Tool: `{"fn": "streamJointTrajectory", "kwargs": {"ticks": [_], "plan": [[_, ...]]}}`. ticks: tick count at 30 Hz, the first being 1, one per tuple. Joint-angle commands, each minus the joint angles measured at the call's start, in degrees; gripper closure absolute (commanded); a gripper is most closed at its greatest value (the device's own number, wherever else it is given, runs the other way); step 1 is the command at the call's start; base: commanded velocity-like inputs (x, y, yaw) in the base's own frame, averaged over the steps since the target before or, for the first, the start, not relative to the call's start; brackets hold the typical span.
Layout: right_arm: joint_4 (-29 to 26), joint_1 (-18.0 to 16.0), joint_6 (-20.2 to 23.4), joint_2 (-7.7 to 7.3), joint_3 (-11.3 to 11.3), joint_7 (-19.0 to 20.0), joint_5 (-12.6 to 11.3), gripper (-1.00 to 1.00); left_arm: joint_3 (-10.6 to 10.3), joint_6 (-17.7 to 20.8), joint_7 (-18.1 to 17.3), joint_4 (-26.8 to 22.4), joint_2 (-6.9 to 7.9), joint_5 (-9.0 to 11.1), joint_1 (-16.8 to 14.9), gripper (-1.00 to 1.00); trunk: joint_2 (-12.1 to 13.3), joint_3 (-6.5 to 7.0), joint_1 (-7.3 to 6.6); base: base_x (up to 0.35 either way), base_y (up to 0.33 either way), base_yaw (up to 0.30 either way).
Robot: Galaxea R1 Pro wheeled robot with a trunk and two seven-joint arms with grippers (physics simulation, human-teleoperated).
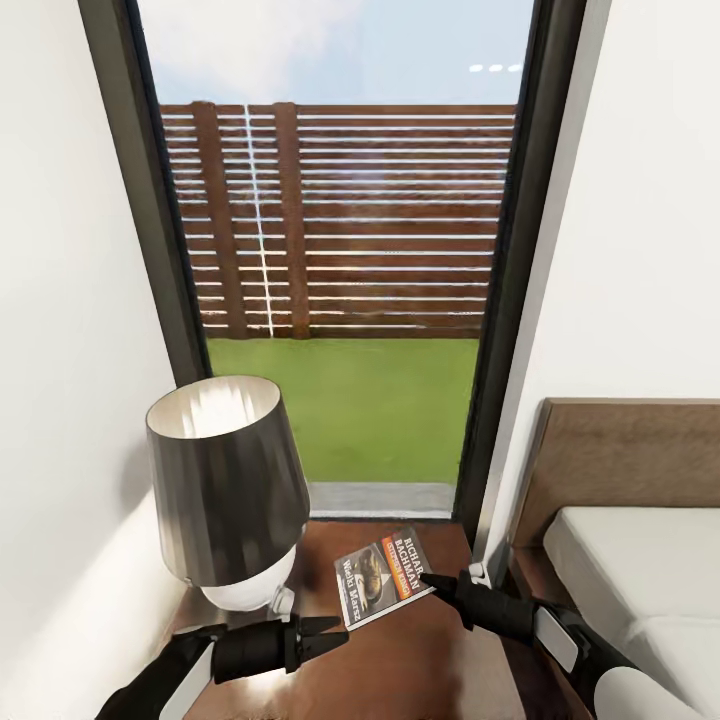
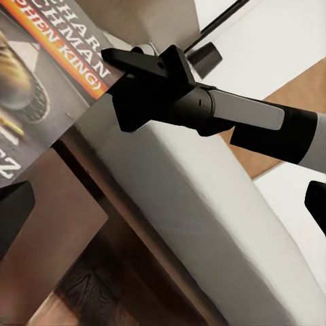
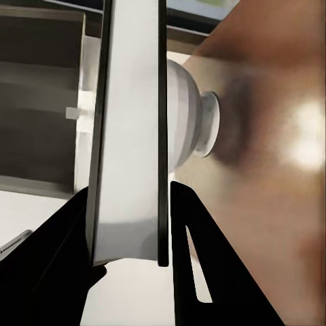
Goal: In the bedroom, move the book from the bed onto either nightstand, and place the two sandals side by side next to the bed.
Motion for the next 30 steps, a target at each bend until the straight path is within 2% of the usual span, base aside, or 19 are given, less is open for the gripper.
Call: {"fn": "streamJointTrajectory", "kwargs": {"ticks": [1,23,30], "plan": [[0.0,0.0,0.3,-0.06,0.4,0.0,-0.7,1.00,-0.3,0.6,0.0,0.0,0.07,0.6,-0.1,-1.00,-0.4,-0.24,0.22,0.000,0.000,0.000],[0.0,0.0,0.3,-0.06,0.4,0.0,-0.7,1.00,-0.3,0.6,0.0,0.0,0.07,0.6,0.0,-1.00,-9.3,-4.19,5.05,0.000,0.000,0.000],[0.0,0.0,0.3,-0.06,0.4,0.0,-0.7,1.00,-0.3,0.6,0.0,0.0,0.07,0.6,-0.1,-1.00,-9.3,-4.19,5.05,0.000,0.000,0.000]]}}
